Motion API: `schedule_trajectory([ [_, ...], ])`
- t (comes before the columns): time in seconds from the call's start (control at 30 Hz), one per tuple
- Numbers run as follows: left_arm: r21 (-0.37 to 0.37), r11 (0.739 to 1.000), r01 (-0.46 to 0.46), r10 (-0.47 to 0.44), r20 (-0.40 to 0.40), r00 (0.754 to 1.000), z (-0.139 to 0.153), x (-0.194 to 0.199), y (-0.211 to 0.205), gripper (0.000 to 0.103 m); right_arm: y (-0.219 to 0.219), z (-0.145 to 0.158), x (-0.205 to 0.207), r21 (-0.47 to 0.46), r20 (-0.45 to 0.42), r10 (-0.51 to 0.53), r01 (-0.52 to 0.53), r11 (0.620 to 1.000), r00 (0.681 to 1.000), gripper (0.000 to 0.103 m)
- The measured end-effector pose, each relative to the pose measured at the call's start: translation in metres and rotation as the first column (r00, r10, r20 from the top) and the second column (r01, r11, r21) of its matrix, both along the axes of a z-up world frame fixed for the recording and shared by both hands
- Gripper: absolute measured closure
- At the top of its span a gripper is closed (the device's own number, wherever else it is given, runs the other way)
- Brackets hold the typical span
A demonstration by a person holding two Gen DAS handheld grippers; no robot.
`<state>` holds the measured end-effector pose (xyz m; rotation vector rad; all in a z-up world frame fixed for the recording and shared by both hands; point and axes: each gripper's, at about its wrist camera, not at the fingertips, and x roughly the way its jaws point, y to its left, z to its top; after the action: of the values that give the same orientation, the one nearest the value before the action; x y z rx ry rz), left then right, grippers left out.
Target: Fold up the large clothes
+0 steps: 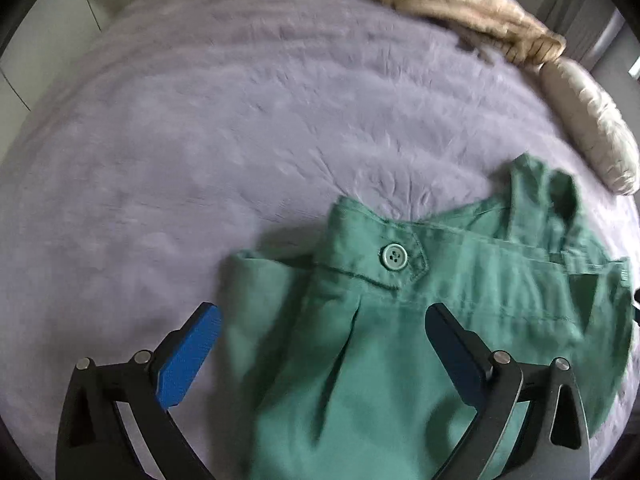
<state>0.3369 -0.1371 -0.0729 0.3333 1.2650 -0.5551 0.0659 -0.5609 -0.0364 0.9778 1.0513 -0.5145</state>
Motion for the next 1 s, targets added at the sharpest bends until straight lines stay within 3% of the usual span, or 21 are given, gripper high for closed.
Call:
schedule_trajectory([
  [0.03,0.020,1.000,-0.001,0.002,-0.015,1.000,-0.013,0.002,-0.007,0.003,0.001,-0.006,0.004,-0.016,-0.025,0.015,-0.015,1.000,1.000,0.023],
  [0.07,0.026,1.000,-0.004,0.004,-0.023,1.000,-0.019,0.002,-0.012,0.021,0.002,-0.014,0.007,-0.035,-0.055,0.029,-0.031,0.999,0.998,0.024],
  [0.1,0.007,1.000,0.002,-0.002,-0.045,0.999,-0.024,0.001,-0.015,0.037,0.003,-0.022,0.010,-0.045,-0.089,0.040,-0.044,0.998,0.995,0.035],
  [0.13,-0.019,1.000,0.004,-0.005,-0.061,0.998,-0.024,0.000,-0.017,0.070,0.004,-0.031,0.013,-0.041,-0.117,0.055,-0.060,0.997,0.992,0.070],
  [0.17,-0.006,1.000,-0.016,0.015,-0.037,0.999,-0.018,-0.003,-0.018,0.085,0.007,-0.034,0.016,-0.028,-0.117,0.071,-0.075,0.997,0.991,0.088],
  [0.2,-0.005,1.000,-0.022,0.022,-0.005,1.000,-0.011,-0.006,-0.016,0.091,0.010,-0.033,0.017,-0.032,-0.109,0.081,-0.085,0.996,0.991,0.094],
  [0.27,-0.055,0.998,-0.019,0.022,0.054,0.998,0.012,-0.014,-0.002,0.091,0.019,-0.016,0.020,-0.103,-0.078,0.123,-0.131,0.986,0.989,0.096],
  [0.33,-0.097,0.995,-0.018,0.024,0.060,0.998,0.022,-0.017,0.013,0.091,0.026,0.001,0.020,-0.130,-0.029,0.167,-0.169,0.977,0.986,0.096],
  [0.43,-0.055,0.998,0.006,-0.004,0.044,0.999,0.007,-0.014,0.016,0.091,0.021,0.009,0.015,-0.150,-0.018,0.178,-0.179,0.972,0.984,0.096],
  [0.5,-0.009,1.000,0.003,-0.003,0.043,0.999,-0.006,-0.012,0.007,0.084,0.007,-0.013,0.016,-0.115,-0.057,0.130,-0.135,0.984,0.990,0.096],
  [0.53,0.028,1.000,-0.009,0.007,0.068,0.998,-0.014,-0.014,0.002,0.077,0.006,-0.023,0.018,-0.108,-0.083,0.111,-0.119,0.987,0.990,0.096],
  [0.6,0.090,0.994,-0.056,0.042,0.150,0.988,-0.015,-0.017,0.000,0.047,0.001,-0.042,0.015,-0.080,-0.102,0.071,-0.079,0.994,0.992,0.096],
  [0.63,0.143,0.985,-0.095,0.062,0.221,0.973,-0.011,-0.019,0.002,0.022,0.000,-0.044,0.013,-0.073,-0.094,0.052,-0.059,0.996,0.994,0.095],
  [0.67,0.157,0.982,-0.109,0.067,0.255,0.965,-0.008,-0.020,0.006,0.018,0.000,-0.042,0.010,-0.072,-0.088,0.030,-0.036,0.997,0.996,0.093],
  [0.73,0.138,0.985,-0.103,0.065,0.255,0.965,0.003,-0.022,0.022,0.018,0.000,-0.032,0.004,-0.088,-0.116,0.010,-0.020,0.996,0.993,0.074],
  [0.77,0.128,0.987,-0.099,0.065,0.243,0.968,0.012,-0.024,0.033,0.018,0.000,-0.023,-0.001,-0.121,-0.144,-0.002,-0.016,0.992,0.990,0.072],
  [0.9,0.079,0.994,-0.072,0.051,0.247,0.968,0.043,-0.039,0.054,0.018,0.021,0.017,-0.015,-0.235,-0.148,0.017,-0.052,0.971,0.989,0.071],
  [1.0,0.018,1.000,-0.020,0.016,0.204,0.979,0.053,-0.060,0.057,0.018,0.057,0.037,-0.013,-0.225,-0.087,0.085,-0.103,0.969,0.993,0.072],
])
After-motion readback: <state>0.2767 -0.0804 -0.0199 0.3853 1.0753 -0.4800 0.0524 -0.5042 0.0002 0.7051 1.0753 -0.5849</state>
